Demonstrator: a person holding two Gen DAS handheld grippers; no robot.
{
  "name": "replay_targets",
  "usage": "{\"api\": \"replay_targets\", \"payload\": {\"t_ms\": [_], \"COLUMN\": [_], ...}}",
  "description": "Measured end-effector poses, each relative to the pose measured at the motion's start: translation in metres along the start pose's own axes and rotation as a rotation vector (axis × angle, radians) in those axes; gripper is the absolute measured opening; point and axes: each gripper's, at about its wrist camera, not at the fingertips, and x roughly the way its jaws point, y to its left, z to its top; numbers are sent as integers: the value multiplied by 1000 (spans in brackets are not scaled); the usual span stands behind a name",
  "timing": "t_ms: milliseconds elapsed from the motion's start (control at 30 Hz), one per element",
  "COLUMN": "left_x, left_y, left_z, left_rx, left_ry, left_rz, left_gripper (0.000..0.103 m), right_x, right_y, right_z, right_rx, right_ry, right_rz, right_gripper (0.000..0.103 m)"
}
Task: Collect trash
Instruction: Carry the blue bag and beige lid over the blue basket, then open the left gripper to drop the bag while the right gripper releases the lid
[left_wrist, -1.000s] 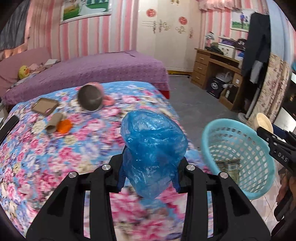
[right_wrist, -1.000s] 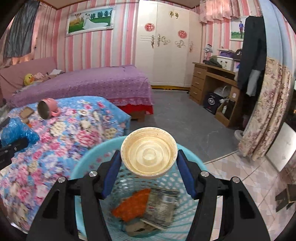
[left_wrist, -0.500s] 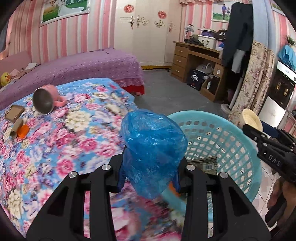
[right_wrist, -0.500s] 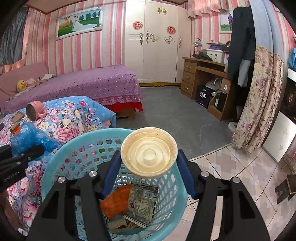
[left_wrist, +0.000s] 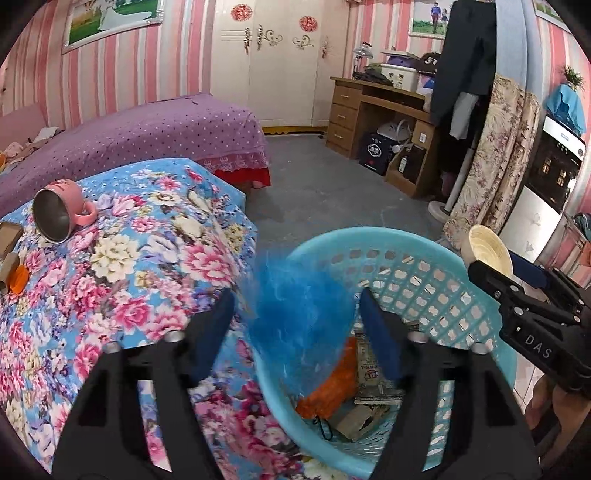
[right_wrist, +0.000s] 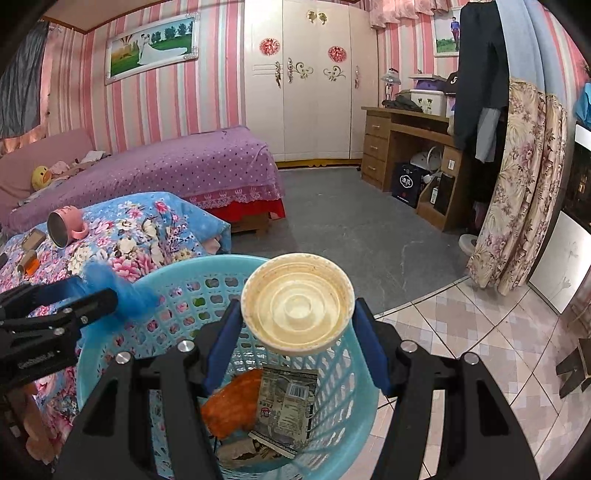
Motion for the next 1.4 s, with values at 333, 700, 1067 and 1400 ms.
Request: {"api": "replay_targets", "payload": {"t_ms": [333,700,1067,1400], "left_x": [-22,-32,-45,-33], "left_y": [40,79,95,91], "left_z": [5,-2,0,-3], "left_rx": [-12,-32,-71,-101], "left_ry": [-28,-13,-5,15], "left_rz": [90,111,66,32], "left_gripper": [94,95,95,95], "right_x": [0,-2,-5,-7], "right_y": [14,30,31,20], "right_z": [3,7,10,9], "right_rx": [8,-8,7,43], "right_ry": [-8,-14,-27,-39], "right_rz": [11,7,-18,-40], "right_gripper": [61,61,72,75]}}
